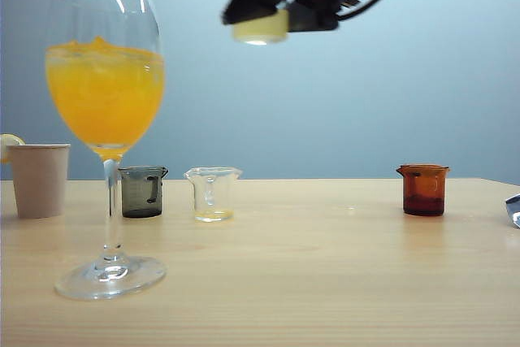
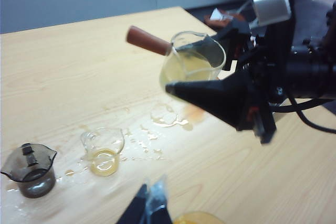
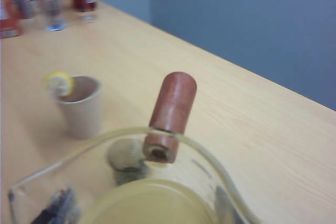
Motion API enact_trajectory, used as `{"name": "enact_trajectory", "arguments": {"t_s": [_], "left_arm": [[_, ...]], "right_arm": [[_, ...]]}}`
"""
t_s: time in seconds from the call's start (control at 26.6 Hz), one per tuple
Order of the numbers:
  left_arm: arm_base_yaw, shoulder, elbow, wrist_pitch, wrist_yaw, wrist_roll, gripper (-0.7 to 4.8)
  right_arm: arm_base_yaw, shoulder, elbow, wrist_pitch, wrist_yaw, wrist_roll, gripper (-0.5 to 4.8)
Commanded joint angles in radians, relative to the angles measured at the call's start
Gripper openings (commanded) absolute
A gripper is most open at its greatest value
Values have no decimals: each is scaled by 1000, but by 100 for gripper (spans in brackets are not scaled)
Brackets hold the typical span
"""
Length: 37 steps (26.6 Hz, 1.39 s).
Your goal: Pick up the third measuring cup from the left, pour the pineapple juice inside into the goblet, and finally put the measuring cup back in its original place.
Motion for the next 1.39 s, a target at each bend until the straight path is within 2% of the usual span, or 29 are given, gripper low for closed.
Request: {"name": "enact_trajectory", "arguments": {"t_s": [0.04,0.15,0.3,0.41,0.49,0.9,1.01,1.16,1.39], "left_arm": [[1,-4,27,-46,5,45,-5],[1,-4,29,-54,12,55,-5],[1,-4,29,-54,12,56,-5],[1,-4,29,-55,73,55,-5],[1,-4,29,-56,79,55,-5],[1,-4,29,-58,79,56,-5],[1,-4,29,-58,79,56,-5],[1,-4,29,-58,79,56,-5],[1,-4,29,-60,79,56,-5]], "right_arm": [[50,-8,31,23,-1,-29,39],[82,-8,39,15,8,-94,38],[109,-8,40,11,21,-98,35],[122,-8,40,11,20,-105,17],[125,-8,40,14,18,-119,16],[200,-8,40,15,19,-181,16],[209,-8,40,16,19,-253,16],[217,-8,40,17,17,-267,16],[224,-8,40,22,16,-354,9]]}}
